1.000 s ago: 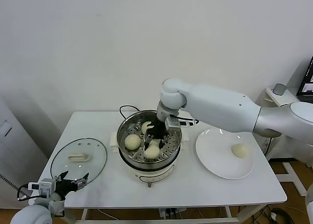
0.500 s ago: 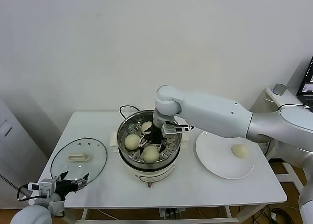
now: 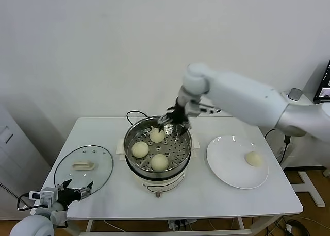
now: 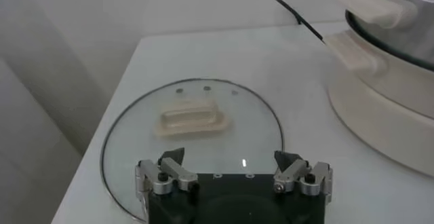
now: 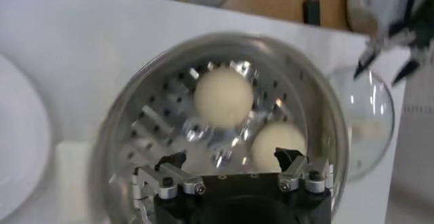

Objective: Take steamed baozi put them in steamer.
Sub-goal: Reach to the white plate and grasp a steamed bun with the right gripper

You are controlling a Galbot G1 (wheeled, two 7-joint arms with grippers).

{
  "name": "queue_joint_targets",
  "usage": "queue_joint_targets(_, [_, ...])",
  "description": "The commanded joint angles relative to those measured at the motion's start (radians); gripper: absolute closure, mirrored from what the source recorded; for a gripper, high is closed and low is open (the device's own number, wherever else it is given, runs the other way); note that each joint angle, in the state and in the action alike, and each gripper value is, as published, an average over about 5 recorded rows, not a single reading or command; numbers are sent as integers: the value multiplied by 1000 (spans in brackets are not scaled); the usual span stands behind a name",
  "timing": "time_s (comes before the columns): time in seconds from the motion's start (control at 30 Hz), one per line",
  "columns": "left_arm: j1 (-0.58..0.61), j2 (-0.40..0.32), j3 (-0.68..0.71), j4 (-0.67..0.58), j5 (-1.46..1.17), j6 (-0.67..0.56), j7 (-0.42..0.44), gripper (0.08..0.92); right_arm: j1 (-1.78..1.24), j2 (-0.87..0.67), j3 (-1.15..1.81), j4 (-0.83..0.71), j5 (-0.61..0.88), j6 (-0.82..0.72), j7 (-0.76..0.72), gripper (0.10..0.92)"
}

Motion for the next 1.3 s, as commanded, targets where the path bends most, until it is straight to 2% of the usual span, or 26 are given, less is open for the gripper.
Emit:
queue_joint_targets(0.03, [0, 1, -1, -1, -1, -1, 0, 177, 86, -167, -80, -159, 185, -451, -58, 203])
queue_joint_targets(0.27, [-5, 0, 0, -3, 0, 1, -1, 177, 65, -273, -148, -210, 227, -512, -105, 203])
queue_joint_targets(0.6, [-5, -1, -1, -11, 0, 4, -2, 177, -34, -345, -143, -301, 186, -510, -122, 203])
queue_joint_targets(1.3, [-5, -2, 0, -14, 1, 8, -2, 177, -361, -215, 177, -560, -98, -402, -60, 203])
